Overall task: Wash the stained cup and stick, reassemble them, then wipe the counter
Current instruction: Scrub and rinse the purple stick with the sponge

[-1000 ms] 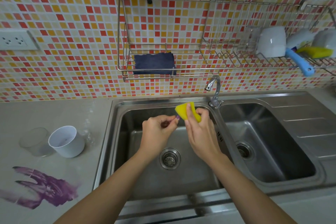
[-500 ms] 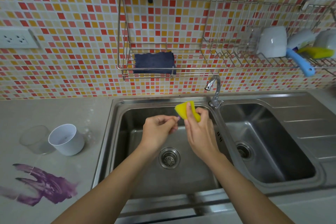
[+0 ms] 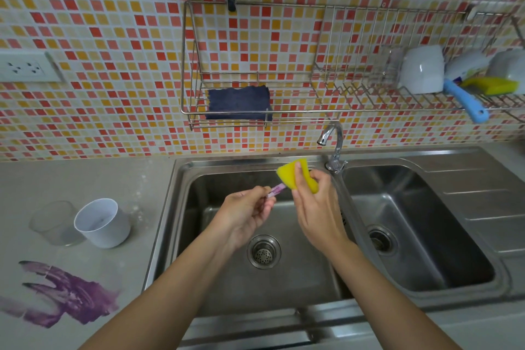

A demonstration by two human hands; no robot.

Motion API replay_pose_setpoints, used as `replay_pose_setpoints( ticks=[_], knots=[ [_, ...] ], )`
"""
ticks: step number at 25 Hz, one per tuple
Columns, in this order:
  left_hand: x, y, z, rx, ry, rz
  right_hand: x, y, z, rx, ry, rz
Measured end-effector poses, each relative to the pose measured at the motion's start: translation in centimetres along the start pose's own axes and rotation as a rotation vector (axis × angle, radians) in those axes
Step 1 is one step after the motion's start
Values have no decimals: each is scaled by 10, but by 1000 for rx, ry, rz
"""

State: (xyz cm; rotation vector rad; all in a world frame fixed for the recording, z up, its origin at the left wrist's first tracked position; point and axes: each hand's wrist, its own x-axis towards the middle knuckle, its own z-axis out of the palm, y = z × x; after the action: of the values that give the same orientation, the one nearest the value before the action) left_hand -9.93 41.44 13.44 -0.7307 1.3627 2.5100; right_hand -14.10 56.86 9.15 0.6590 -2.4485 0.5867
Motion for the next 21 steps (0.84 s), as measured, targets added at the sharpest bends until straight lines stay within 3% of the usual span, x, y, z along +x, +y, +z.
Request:
replay_pose_setpoints(
  ticks=[1, 4, 8, 11, 13, 14, 17, 21],
  knots=[
    [1, 1, 0, 2, 1, 0, 1, 1, 0, -11, -7, -30],
    [0, -1, 5, 29, 2, 7, 5, 4, -2, 33, 35, 117],
    [-1, 0, 11, -39, -14, -9, -1, 3, -2, 30, 47, -51],
    [1, -1, 15, -224, -17, -127, 1, 11, 0, 87, 82, 102],
    [2, -3, 16, -339, -32, -203, -3, 17, 4, 68, 46, 5],
    [3, -5, 16, -357, -40, -227, -3, 21, 5, 63, 27, -36],
    [9, -10, 24, -340, -42, -257, 0, 33, 5, 128, 52, 103],
    [23, -18, 35, -330, -26, -254, -5, 51, 11, 110, -6, 31]
  ],
)
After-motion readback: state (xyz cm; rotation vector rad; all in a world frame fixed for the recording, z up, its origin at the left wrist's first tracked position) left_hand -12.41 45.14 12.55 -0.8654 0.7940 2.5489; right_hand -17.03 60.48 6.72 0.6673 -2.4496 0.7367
